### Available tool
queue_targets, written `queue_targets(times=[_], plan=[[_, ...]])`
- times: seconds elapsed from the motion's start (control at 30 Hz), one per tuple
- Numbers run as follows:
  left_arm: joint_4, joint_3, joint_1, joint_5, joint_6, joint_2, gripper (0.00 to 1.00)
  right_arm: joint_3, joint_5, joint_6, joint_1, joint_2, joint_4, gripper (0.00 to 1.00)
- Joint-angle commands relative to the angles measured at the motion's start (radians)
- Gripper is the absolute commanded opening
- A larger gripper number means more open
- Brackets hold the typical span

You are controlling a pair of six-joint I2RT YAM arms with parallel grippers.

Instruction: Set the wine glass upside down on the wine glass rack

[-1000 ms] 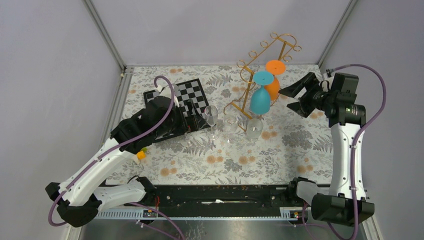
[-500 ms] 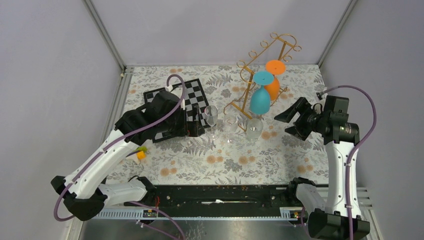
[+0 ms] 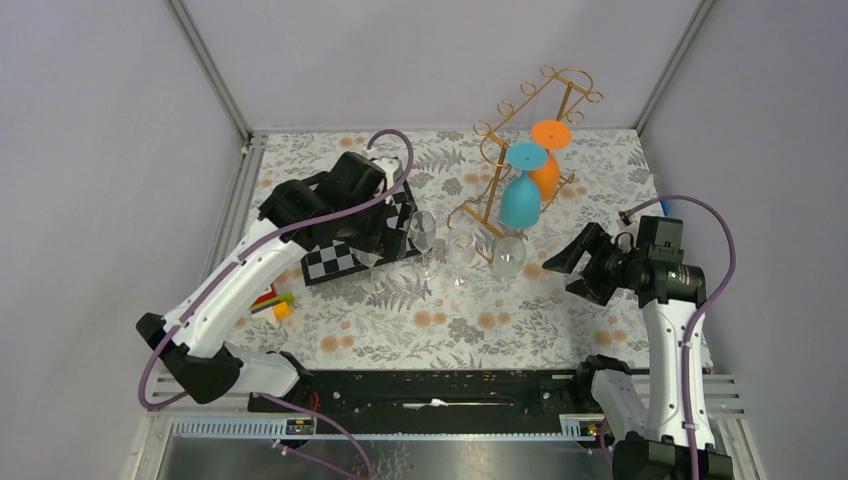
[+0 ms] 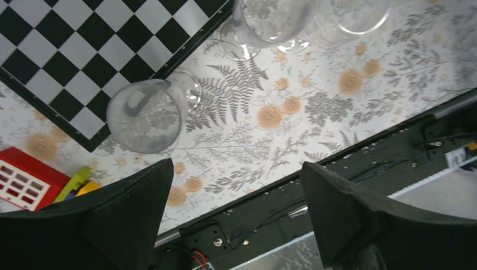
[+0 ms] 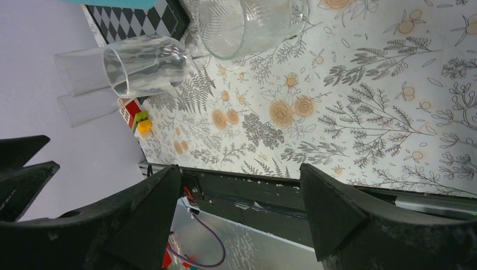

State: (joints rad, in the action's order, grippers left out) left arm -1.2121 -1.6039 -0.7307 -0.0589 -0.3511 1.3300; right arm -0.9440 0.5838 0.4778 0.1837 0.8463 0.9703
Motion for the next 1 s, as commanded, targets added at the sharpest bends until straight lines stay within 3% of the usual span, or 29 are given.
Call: queue_targets(times=[0.0, 0.3, 0.6, 0.97], plan=[[-0.030, -0.060, 0.027, -0.054, 0.102, 0.041, 0.93, 0.025, -0.002, -0.034, 0.000, -0.018, 0.009, 0.85], [-0.030, -0.074, 0.066, 0.017, 0.159, 0.135, 0.72, 0.006, 0.002, -0.049, 0.000, 0.012, 0.007, 0.85], [-0.026, -0.042, 0.070, -0.022, 0.171, 0.170, 0.54, -0.013, 0.009, -0.054, 0.000, 0.037, 0.008, 0.85], [-0.026, -0.003, 0.073, -0.058, 0.181, 0.196, 0.46, -0.039, 0.012, -0.058, 0.000, 0.053, 0.010, 0.85]])
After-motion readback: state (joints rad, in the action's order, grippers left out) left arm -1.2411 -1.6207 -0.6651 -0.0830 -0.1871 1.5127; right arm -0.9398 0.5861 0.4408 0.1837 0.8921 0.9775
